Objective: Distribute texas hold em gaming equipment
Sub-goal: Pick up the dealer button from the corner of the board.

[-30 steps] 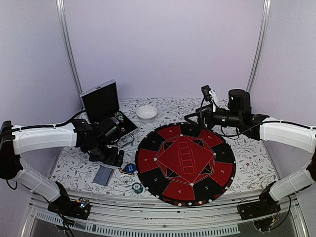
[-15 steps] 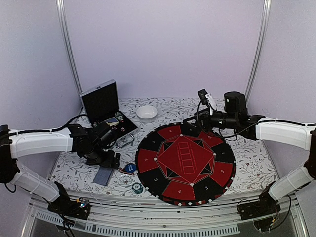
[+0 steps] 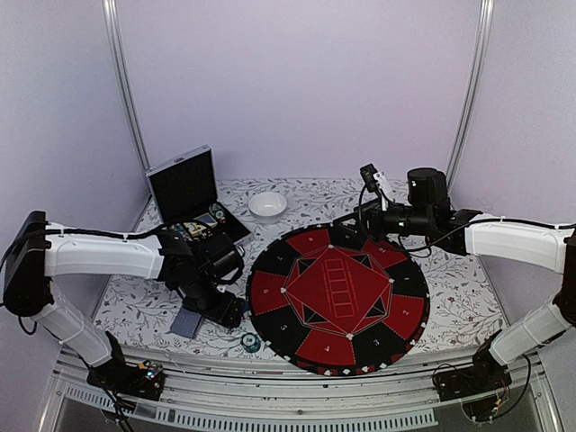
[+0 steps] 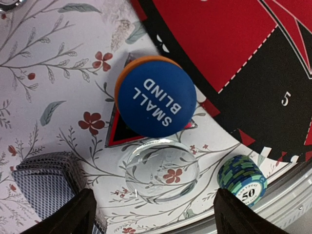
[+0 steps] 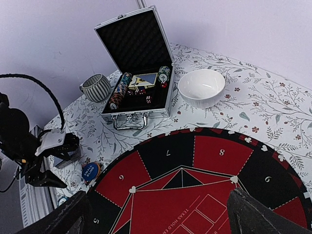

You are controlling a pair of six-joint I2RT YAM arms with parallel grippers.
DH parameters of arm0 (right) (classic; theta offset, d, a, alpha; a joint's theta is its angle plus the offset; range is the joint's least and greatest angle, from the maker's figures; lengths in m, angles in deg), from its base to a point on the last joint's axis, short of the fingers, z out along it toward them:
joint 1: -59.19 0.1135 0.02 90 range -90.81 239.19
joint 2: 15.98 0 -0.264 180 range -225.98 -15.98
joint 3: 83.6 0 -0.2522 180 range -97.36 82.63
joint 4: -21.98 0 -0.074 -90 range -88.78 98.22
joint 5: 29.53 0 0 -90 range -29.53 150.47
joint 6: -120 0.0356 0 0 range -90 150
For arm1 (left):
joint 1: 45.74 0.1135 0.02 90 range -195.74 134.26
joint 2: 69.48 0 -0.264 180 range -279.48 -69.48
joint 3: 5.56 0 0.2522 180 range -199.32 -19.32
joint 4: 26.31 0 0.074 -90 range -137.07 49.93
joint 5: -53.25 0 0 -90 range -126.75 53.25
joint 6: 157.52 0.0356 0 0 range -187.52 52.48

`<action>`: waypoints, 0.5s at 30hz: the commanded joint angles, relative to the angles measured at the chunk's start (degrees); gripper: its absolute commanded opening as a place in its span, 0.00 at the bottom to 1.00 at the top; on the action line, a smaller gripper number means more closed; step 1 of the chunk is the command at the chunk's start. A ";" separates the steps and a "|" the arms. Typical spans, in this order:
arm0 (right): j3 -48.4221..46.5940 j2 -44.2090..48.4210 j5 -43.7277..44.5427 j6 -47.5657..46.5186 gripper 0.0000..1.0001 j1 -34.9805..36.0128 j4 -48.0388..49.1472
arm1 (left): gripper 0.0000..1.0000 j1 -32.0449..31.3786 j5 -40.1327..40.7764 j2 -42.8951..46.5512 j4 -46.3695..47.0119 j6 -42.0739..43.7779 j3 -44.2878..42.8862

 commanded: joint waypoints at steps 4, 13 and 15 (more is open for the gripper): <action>-1.09 -0.63 0.60 -0.07 0.99 0.50 -0.57 | 0.84 -1.39 0.52 -4.63 -1.13 1.84 -1.89; -0.99 -0.99 0.84 -0.48 0.99 0.56 -0.96 | 0.80 -1.39 0.77 -8.38 0.84 3.04 -2.77; -0.99 -1.20 0.94 -0.52 0.99 0.52 -1.07 | 0.79 -1.48 -0.45 -8.76 2.07 3.42 -2.35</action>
